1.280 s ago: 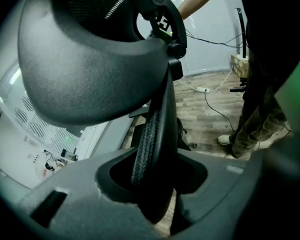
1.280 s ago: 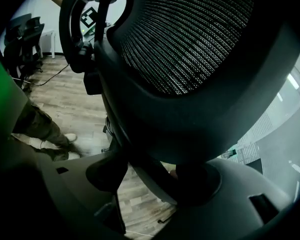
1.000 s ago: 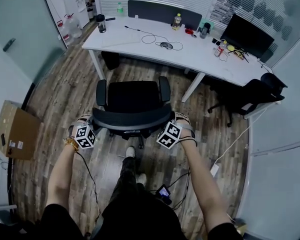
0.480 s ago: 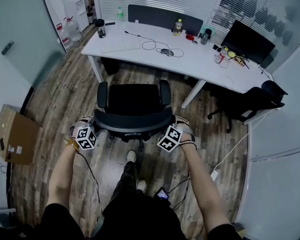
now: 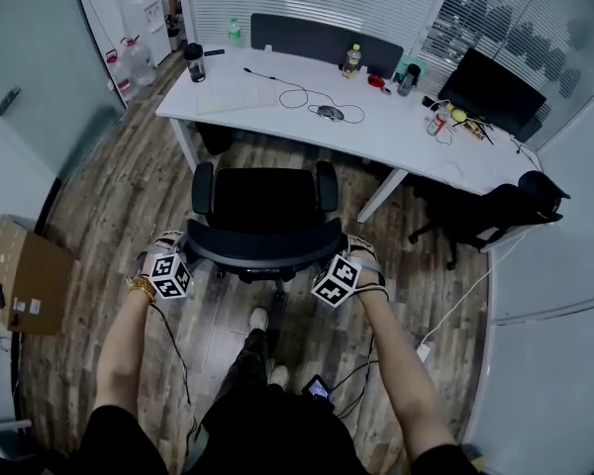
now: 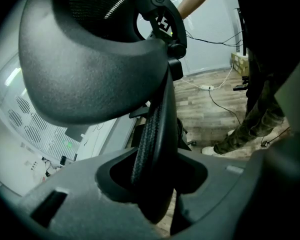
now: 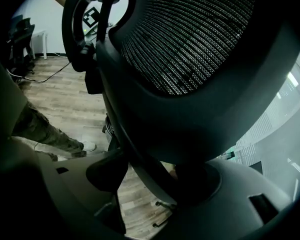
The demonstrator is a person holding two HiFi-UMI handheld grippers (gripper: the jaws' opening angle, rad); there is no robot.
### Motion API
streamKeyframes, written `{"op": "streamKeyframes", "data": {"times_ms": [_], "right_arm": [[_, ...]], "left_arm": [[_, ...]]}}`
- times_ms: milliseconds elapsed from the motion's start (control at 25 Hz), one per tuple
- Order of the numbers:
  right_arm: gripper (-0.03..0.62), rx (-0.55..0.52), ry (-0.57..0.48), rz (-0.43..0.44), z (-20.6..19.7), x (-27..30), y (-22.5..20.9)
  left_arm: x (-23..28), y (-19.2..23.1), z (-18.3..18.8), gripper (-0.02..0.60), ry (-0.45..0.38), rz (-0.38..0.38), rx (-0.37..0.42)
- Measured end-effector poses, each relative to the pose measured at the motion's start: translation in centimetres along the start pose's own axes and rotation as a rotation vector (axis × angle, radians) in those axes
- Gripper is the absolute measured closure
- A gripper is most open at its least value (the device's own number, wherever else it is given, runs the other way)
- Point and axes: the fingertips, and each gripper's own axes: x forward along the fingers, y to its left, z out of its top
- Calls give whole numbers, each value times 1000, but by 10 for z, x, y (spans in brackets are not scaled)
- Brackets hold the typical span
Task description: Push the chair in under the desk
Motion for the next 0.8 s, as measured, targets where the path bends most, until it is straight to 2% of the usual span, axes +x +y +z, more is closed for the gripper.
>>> {"op": "streamKeyframes", "data": {"times_ms": [800], "right_arm": [[304, 11, -9, -64, 32, 39, -38]], "left_arm": [[33, 72, -29, 413, -45, -4, 45]]}}
